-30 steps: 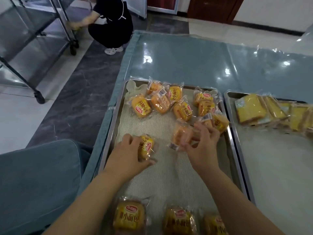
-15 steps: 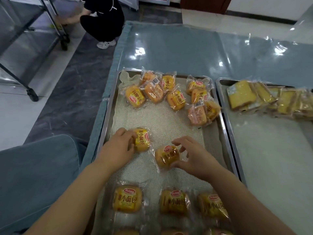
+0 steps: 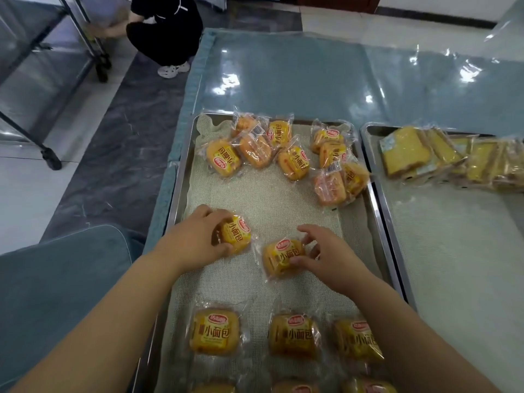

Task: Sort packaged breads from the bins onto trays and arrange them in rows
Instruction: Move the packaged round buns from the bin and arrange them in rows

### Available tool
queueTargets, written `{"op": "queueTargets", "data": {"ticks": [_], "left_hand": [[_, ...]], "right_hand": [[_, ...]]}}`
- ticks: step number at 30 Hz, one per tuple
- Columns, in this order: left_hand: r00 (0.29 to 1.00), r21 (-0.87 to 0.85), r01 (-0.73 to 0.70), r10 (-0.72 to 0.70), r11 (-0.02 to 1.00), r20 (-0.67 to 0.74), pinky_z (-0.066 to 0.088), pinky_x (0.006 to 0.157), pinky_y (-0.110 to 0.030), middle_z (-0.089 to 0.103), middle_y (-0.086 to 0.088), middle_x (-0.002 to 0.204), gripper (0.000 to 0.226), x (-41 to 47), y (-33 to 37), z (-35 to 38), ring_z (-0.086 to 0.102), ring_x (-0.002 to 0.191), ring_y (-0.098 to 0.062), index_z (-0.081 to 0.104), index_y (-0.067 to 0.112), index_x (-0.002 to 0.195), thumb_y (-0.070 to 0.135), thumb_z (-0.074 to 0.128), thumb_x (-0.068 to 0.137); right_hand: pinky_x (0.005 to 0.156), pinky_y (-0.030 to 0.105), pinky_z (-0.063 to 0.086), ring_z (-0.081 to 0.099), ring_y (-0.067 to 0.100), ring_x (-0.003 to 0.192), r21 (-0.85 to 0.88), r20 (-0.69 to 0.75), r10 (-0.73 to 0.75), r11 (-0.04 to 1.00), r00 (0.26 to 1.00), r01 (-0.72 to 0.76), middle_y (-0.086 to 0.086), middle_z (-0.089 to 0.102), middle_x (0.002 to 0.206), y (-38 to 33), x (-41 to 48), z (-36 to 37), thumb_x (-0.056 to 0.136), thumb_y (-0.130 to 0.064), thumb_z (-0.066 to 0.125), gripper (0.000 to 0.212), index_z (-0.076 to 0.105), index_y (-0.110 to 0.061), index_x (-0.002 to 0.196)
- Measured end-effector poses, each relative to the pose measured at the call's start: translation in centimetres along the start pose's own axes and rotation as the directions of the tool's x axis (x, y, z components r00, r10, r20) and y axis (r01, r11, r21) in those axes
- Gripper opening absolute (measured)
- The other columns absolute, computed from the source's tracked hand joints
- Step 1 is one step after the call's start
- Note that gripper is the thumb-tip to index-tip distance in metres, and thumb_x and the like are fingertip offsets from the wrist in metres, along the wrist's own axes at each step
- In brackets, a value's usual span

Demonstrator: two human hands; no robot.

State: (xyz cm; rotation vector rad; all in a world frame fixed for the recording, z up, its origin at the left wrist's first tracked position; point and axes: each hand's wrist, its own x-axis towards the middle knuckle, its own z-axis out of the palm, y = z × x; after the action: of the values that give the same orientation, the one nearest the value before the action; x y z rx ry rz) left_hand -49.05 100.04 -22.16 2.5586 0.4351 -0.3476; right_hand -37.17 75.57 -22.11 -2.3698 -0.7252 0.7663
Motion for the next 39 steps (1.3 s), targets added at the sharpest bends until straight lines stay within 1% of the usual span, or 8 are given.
{"op": "queueTargets", "data": {"ticks": [3,6,11,14,16,24,33,39], "left_hand": [[0.994,0.087,0.101,-0.097,0.991,-0.043,0.050,0.081,-0.033,0.052,0.006,0.116,0.060,-1.3,0.7,0.1,0.055,0.099,-0.014,0.038,0.035,0.126,0.059,0.063,0.077],[0.986,0.209,0.159,-0.143,0.965,-0.089,0.049,0.073,-0.032,0.056,0.006,0.112,0.058,-2.3,1.7,0.7,0.055,0.098,-0.016,0.039,0.033,0.118,0.069,0.055,0.076],[0.985,0.202,0.081,-0.048,0.976,-0.166,0.034,0.103,-0.037,0.033,0.003,0.140,0.075,-2.1,1.9,0.9,0.027,0.129,-0.020,0.036,0.031,0.136,0.067,0.058,0.074],[0.999,0.189,-0.050,0.048,0.981,0.012,0.027,0.110,-0.041,0.021,0.007,0.151,0.080,-1.7,2.0,1.0,0.014,0.138,-0.020,0.025,0.037,0.144,0.058,0.063,0.077],[0.997,0.203,-0.064,0.053,0.977,0.058,0.032,0.108,-0.042,0.025,0.008,0.148,0.076,-1.6,2.0,1.1,0.018,0.134,-0.020,0.026,0.039,0.143,0.051,0.065,0.079],[0.994,0.278,0.018,0.012,0.960,-0.104,0.036,0.102,-0.037,0.044,0.006,0.132,0.061,-3.4,2.0,1.3,0.029,0.124,-0.021,0.039,0.034,0.136,0.052,0.060,0.082],[0.996,0.158,-0.023,0.036,0.987,-0.077,0.033,0.103,-0.033,0.043,0.009,0.132,0.058,-6.4,1.3,2.7,0.034,0.123,-0.013,0.040,0.033,0.137,0.040,0.063,0.085],[0.997,0.140,-0.020,0.030,0.990,-0.075,0.034,0.101,-0.030,0.044,0.012,0.131,0.057,-5.5,1.7,1.3,0.036,0.124,-0.011,0.043,0.033,0.135,0.052,0.059,0.083]], "right_hand": [[0.079,0.028,0.052,0.056,0.006,0.083,0.009,-0.035,0.046,0.999,0.998,-0.045,-0.011,0.050,0.114,0.5,-0.7,-0.3,0.082,-0.030,0.072,0.063,0.041,-0.028,0.138],[0.095,0.036,0.047,0.047,0.013,0.112,-0.100,-0.064,0.087,0.991,0.994,-0.093,-0.006,0.044,0.129,0.7,-1.2,-0.2,0.083,-0.040,0.069,0.064,0.040,-0.028,0.138],[0.109,0.044,0.032,0.015,0.021,0.139,-0.173,-0.066,0.036,0.984,0.997,-0.047,-0.006,0.013,0.149,-0.8,-1.4,0.6,0.078,-0.053,0.069,0.076,0.032,-0.034,0.142],[0.110,0.048,0.032,0.016,0.021,0.138,-0.235,0.043,0.008,0.972,0.999,0.003,-0.009,0.010,0.152,-1.5,-1.2,1.0,0.080,-0.051,0.069,0.071,0.033,-0.042,0.141],[0.106,0.047,0.034,0.020,0.022,0.135,-0.284,0.067,0.011,0.959,0.998,0.008,-0.007,0.017,0.150,-1.7,-1.1,1.2,0.081,-0.049,0.068,0.063,0.040,-0.042,0.137],[0.100,0.039,0.041,0.039,0.021,0.119,-0.195,-0.005,0.062,0.979,0.998,-0.062,-0.007,0.031,0.133,-1.4,-1.5,1.7,0.077,-0.044,0.074,0.055,0.054,-0.039,0.127],[0.100,0.042,0.042,0.038,0.018,0.120,-0.197,0.037,0.051,0.979,0.998,-0.043,-0.011,0.030,0.137,-1.6,-3.1,2.4,0.076,-0.046,0.074,0.055,0.052,-0.042,0.127],[0.098,0.036,0.044,0.044,0.015,0.122,-0.219,0.026,0.016,0.976,1.000,-0.010,-0.013,0.037,0.139,-1.9,-2.5,0.6,0.086,-0.046,0.063,0.052,0.048,-0.037,0.135]]}}
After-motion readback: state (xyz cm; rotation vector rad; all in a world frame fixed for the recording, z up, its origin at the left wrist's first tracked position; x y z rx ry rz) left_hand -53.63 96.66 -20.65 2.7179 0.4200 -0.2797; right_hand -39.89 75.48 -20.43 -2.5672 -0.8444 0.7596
